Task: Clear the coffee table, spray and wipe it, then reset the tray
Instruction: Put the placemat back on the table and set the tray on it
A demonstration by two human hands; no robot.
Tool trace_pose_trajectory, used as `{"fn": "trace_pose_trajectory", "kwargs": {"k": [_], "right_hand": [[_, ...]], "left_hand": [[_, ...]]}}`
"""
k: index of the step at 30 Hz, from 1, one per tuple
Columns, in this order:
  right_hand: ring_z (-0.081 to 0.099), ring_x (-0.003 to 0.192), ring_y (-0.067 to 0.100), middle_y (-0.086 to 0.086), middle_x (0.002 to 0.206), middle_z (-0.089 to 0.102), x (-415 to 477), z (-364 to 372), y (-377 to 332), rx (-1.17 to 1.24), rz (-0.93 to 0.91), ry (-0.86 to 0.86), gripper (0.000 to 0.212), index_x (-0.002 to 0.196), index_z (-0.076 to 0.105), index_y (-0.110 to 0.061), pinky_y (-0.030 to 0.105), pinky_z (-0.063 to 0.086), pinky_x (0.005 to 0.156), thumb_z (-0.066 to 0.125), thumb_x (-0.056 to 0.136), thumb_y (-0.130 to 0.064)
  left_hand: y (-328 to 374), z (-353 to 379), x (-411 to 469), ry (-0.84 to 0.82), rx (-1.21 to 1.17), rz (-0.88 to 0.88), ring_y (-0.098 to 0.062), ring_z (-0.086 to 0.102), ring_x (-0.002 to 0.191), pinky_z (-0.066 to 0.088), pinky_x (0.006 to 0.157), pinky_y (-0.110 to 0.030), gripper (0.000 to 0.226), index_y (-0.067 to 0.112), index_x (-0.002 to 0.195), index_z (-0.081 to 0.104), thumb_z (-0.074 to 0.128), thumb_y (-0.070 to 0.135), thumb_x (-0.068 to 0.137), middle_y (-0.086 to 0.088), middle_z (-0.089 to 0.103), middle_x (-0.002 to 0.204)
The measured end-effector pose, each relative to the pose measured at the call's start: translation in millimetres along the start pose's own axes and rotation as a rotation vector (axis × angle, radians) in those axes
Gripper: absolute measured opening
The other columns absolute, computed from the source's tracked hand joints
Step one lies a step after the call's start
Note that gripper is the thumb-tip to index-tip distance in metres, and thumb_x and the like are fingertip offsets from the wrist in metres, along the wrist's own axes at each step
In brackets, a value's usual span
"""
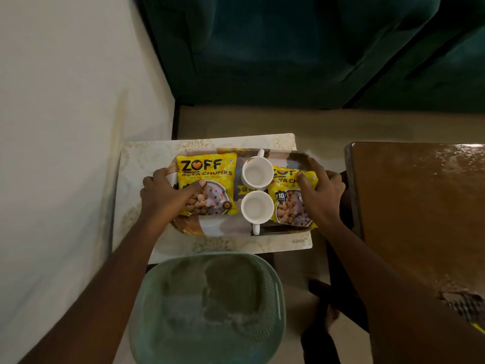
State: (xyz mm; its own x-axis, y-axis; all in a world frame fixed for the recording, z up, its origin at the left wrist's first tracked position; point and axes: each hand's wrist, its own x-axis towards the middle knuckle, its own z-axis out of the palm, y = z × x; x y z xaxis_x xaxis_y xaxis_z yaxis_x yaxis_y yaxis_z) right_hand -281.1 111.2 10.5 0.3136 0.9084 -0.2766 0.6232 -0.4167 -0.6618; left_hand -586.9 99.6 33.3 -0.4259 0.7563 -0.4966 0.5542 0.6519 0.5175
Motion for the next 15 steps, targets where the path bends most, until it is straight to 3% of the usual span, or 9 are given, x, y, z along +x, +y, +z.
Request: {"fn": "trace_pose_trajectory", "kwargs": {"k": [8,15], "right_hand": [[0.031,0.129,0.034,0.018,0.131,0.039,46,-102,49,-0.037,0.038,0.085,0.047,0.142,0.048,-0.035,0.035,0.029,0.098,0.054,0.096,-0.034],[0.031,0.13,0.036,0.022,0.133,0.04,75,-192,126,-0.085,0.084,0.091,0.06,0.142,0.049,-0.034,0.041,0.03,0.104,0.046,0.084,-0.048]], "left_hand": [[90,71,-43,-0.087,-0.021,0.073,-0.035,0.042,0.129,0.043,0.103,-0.051,0.099,0.015,0.144,0.038,0.079,0.06,0.067,-0.015,0.039,0.139],[152,165,-96,-0.19,-0.027,0.091,-0.033,0.041,0.13,0.044,0.102,-0.05,0.092,0.016,0.142,0.036,0.078,0.057,0.071,-0.013,0.039,0.137]]}}
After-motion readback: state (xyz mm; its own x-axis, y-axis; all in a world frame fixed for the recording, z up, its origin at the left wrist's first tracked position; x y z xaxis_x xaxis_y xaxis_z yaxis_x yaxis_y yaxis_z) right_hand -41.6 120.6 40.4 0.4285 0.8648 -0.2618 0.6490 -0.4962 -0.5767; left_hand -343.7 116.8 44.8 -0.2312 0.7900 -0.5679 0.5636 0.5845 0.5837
